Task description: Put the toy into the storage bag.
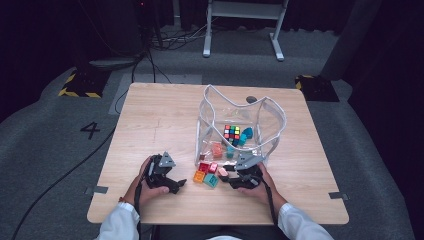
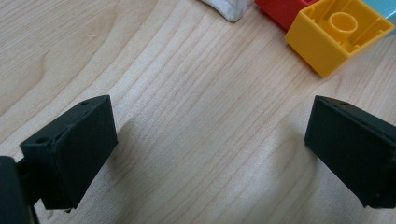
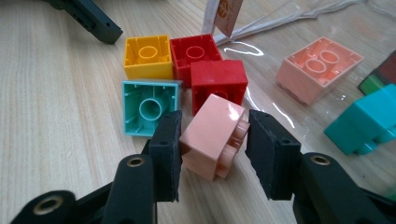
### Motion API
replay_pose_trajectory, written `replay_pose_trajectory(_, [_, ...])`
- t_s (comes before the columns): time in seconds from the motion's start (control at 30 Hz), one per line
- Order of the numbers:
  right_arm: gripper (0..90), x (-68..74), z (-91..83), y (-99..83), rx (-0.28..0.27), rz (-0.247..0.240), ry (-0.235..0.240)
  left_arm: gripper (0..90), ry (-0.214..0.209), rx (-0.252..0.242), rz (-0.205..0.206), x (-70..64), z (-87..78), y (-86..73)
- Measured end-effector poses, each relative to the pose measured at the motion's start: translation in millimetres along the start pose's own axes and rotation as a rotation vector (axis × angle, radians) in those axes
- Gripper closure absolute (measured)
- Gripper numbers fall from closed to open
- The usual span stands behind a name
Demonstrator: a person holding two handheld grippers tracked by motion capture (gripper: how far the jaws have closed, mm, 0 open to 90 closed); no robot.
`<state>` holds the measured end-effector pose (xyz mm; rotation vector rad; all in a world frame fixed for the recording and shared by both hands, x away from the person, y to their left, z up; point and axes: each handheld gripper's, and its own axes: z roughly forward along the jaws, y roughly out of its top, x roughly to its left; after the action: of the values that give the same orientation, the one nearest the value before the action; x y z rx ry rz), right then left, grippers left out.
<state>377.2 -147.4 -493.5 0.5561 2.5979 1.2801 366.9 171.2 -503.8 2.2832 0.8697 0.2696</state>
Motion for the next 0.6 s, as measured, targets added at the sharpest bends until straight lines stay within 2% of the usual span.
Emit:
replay_pose_trajectory(0.07, [56.6,-2.3,-4.3,-0.8,-0.014,-0.003,-0.010,2.4,0.000,0.000,0.000,0.0,0.0,0.0])
replay_pose_trajectory(0.1, [56.6,-1.4,-7.9,-1.7,0.004,0.026,-0.012,2.4,0.000,0.000,0.000,0.0,0.0,0.0])
replay_pose_trajectory(0.23, [56.6,-1.8,-17.4,-3.0,-0.004,0.039,-0.020,2.4,0.000,0.000,0.000,0.0,0.0,0.0])
replay_pose_trajectory(0.27, [56.6,-4.2,-24.9,-5.5,-0.022,-0.003,-0.022,2.5,0.000,0.000,0.000,-0.1,0.0,0.0])
replay_pose_trajectory(0.3, [56.6,-4.2,-24.9,-5.5,-0.022,-0.003,-0.022,2.5,0.000,0.000,0.000,-0.1,0.0,0.0])
replay_pose_trajectory(0.33, [56.7,-4.1,-34.2,-8.4,-0.013,0.000,-0.032,2.4,0.005,0.000,0.002,-0.1,-0.3,0.0])
replay_pose_trajectory(0.47, [56.7,-6.5,-46.4,-13.4,0.002,0.001,-0.056,2.5,0.003,0.000,0.001,-0.1,-0.2,0.0])
replay_pose_trajectory(0.5, [56.7,-9.1,-50.2,-15.4,-0.005,-0.013,-0.063,2.5,0.004,0.000,0.001,-0.1,-0.2,0.0])
replay_pose_trajectory(0.53, [56.8,-12.7,-59.5,-19.5,-0.025,-0.001,-0.064,2.5,0.009,0.000,0.003,-0.1,-0.5,0.0])
replay_pose_trajectory(0.57, [56.8,-12.7,-59.5,-19.5,-0.025,-0.001,-0.064,2.5,0.009,0.000,0.003,-0.1,-0.5,0.0])
replay_pose_trajectory(0.6, [56.8,-14.8,-67.9,-23.9,-0.022,0.000,-0.071,2.5,0.009,0.000,0.003,-0.1,-0.4,0.0])
